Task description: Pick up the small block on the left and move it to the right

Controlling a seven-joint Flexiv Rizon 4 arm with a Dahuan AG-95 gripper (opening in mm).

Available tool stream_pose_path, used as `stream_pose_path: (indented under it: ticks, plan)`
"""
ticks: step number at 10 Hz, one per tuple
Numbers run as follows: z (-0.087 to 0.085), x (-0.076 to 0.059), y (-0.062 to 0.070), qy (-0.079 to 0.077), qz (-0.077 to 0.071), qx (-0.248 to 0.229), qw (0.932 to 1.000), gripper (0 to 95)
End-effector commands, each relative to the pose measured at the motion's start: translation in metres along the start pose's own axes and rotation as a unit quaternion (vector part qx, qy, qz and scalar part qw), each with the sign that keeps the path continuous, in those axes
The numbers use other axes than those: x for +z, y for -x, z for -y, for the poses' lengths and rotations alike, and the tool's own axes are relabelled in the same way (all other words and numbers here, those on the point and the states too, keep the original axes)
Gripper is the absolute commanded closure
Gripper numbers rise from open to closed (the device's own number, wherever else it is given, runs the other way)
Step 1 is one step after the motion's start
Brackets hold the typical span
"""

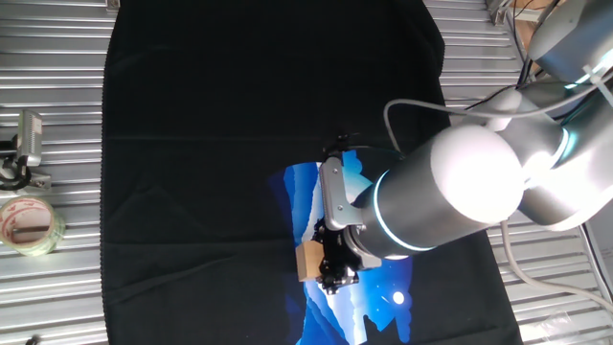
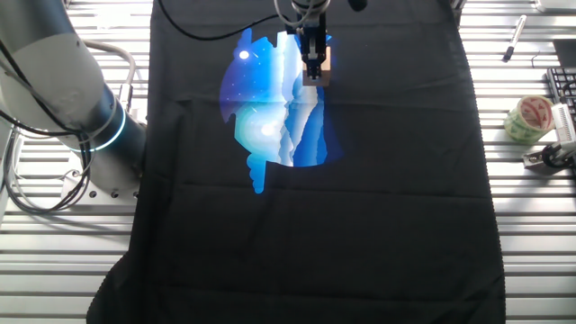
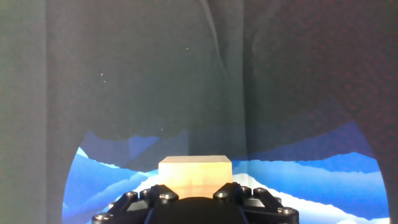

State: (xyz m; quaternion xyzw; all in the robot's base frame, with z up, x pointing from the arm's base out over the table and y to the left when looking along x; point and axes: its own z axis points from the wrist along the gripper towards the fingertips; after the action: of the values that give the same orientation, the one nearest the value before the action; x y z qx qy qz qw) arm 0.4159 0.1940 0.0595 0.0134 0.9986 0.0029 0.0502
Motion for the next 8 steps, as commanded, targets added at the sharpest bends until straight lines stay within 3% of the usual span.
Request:
stream_pose_path:
  ticks: [1,8]
  plan:
    - [0.001,-0.001,-0.001,0.000,0.001,0.001,1.0000,95.0]
    - [0.001,0.010,-0.002,0.003,0.008,0.004,1.0000,95.0]
